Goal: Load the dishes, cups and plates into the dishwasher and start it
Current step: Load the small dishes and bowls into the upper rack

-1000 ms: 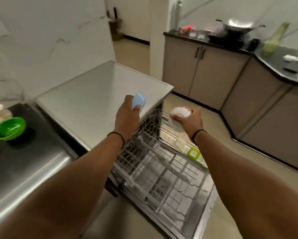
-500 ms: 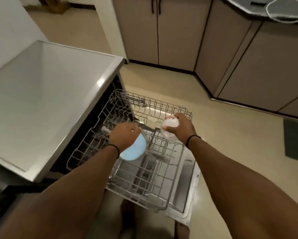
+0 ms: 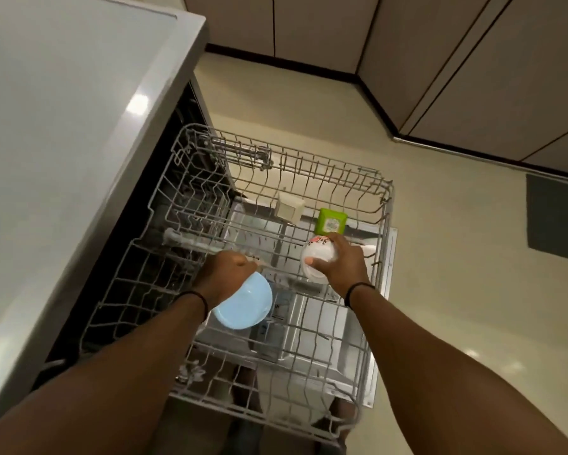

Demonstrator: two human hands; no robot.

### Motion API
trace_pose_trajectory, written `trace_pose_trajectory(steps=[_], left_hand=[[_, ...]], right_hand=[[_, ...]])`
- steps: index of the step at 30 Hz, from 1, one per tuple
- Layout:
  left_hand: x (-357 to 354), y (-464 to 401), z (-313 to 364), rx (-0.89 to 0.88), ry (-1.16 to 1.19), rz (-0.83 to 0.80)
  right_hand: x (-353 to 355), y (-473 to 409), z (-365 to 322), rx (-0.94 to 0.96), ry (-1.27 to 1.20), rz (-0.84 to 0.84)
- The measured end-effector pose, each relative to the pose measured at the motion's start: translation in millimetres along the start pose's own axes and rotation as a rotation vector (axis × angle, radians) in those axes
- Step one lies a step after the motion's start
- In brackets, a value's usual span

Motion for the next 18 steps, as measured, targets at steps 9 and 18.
trace_pose_trajectory(steps=[9,18], left_hand=[[-11,-35,-7,-0.088,-0.003,-0.023],[-14,-36,5,-0.100,0.010,-0.024]], right_hand=[[-21,-20,1,0.022,0.098,0.000],[-17,-23,2,0.034,0.186,-0.018]])
Point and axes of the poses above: each hand's wrist, its own y-axis away from the middle knuckle, its own x-axis out of the back of the hand, z = x × y, the point moved 6 cm from there along -y, towards the middle knuckle, and after that the axes turned 4 degrees about y, right-handed, at the moved point
